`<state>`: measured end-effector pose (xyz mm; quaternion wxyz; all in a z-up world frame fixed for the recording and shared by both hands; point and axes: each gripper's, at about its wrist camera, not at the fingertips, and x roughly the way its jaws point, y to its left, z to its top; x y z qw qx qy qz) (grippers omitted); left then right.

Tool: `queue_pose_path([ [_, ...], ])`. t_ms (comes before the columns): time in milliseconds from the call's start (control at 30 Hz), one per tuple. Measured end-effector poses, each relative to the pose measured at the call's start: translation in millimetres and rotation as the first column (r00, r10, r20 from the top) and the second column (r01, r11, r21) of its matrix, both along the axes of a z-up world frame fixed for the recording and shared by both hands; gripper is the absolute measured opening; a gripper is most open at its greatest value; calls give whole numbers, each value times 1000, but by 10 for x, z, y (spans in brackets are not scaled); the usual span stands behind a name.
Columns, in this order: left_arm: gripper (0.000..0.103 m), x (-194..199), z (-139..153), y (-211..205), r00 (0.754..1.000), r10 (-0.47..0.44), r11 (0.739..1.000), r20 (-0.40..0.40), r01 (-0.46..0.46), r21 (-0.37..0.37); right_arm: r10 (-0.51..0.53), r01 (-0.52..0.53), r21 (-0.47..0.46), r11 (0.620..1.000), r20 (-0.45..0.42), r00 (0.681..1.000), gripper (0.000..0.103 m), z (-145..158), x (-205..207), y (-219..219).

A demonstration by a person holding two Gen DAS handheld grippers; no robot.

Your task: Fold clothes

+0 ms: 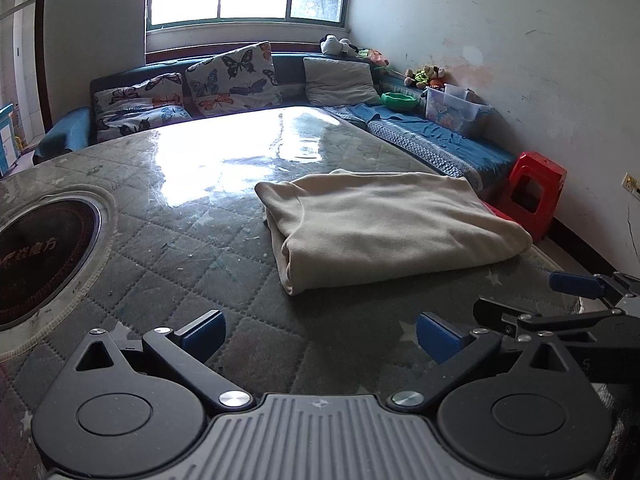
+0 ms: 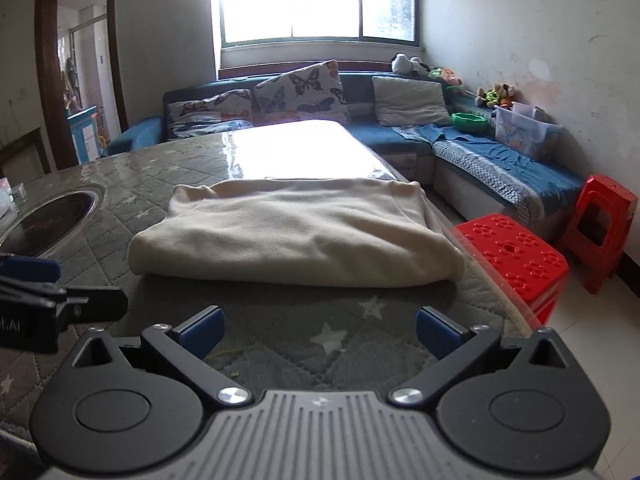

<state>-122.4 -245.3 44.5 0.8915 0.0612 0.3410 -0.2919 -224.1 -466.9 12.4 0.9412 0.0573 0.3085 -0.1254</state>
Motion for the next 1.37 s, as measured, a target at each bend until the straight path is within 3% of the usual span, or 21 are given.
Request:
queue_pose_path([
  [1367,103,-259,-43,48,1000,-17,1000,10,17,-1,-33,33,11,999,7,999,103,-33,-230,104],
])
